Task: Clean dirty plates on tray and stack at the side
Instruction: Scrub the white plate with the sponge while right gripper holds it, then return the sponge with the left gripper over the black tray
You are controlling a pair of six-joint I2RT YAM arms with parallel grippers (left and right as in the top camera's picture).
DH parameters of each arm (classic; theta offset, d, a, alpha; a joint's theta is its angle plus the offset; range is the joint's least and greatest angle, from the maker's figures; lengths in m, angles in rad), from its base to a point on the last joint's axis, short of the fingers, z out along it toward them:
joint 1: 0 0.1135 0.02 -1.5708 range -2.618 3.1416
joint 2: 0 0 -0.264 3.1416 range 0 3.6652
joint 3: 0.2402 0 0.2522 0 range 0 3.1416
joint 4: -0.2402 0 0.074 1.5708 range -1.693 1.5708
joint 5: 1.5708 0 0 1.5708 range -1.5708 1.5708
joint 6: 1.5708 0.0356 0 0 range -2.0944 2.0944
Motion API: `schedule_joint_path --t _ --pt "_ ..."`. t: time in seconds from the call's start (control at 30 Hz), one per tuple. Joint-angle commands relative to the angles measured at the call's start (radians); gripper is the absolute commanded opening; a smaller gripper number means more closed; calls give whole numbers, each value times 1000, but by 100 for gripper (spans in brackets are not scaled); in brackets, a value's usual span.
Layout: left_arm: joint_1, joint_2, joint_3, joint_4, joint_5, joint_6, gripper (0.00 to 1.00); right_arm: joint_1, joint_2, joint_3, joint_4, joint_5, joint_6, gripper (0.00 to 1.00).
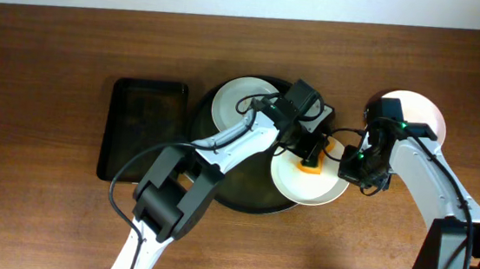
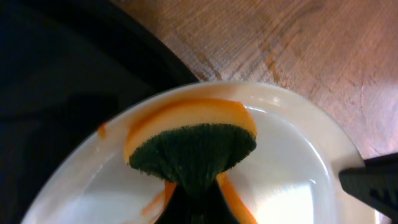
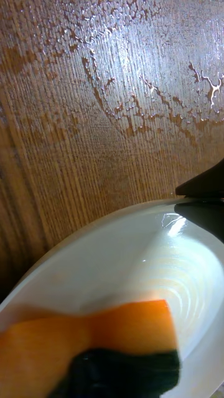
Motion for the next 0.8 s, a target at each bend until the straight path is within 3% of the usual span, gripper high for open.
schedule_joint_path --t 0.0,0.07,0.27,0.43,0.77 --pt "-5 53 2 13 -176 5 0 6 -24 21 -5 3 11 4" --pt "-3 53 2 50 -245 5 0 6 -24 21 -5 3 11 4" --pt "91 53 2 19 -246 5 0 6 -24 21 -9 4 11 4" --pt "105 28 6 -133 -247 6 0 6 -24 21 -16 8 11 4" --pt "130 -207 6 -344 -247 6 0 6 -24 21 -23 7 11 4"
